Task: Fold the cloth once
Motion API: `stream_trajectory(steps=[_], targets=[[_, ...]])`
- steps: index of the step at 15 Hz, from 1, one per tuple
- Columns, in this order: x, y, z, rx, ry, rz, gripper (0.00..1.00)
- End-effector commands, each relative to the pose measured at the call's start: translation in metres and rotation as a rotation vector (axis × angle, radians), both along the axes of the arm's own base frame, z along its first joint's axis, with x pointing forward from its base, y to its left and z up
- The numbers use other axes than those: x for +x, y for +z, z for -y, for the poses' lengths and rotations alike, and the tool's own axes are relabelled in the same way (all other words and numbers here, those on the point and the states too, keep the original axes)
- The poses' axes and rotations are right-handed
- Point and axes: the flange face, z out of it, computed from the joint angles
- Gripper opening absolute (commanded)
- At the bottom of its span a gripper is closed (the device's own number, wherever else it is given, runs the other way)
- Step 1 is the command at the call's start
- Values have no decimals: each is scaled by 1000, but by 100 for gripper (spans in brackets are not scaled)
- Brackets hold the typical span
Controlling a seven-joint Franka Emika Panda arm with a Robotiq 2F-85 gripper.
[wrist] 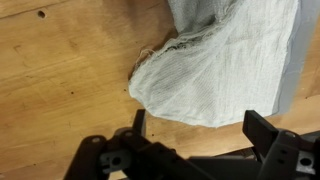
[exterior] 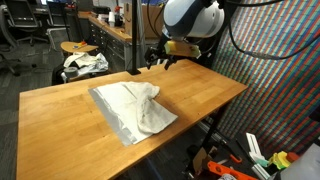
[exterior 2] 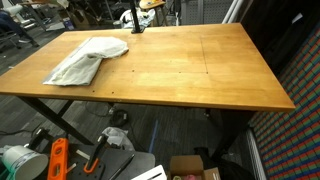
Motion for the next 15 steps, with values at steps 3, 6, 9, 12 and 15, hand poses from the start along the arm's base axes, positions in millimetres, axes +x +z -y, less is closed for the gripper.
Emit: stream_trajectory(steps=[3,6,9,12,15], targets=[[25,10,6,6,27,-37,100],[35,6,8,10,40,-65,100],[43,1,10,13,48,-85,100],[51,-5,13,14,49,-103,100],[57,-10,19,18,47,-114,100]])
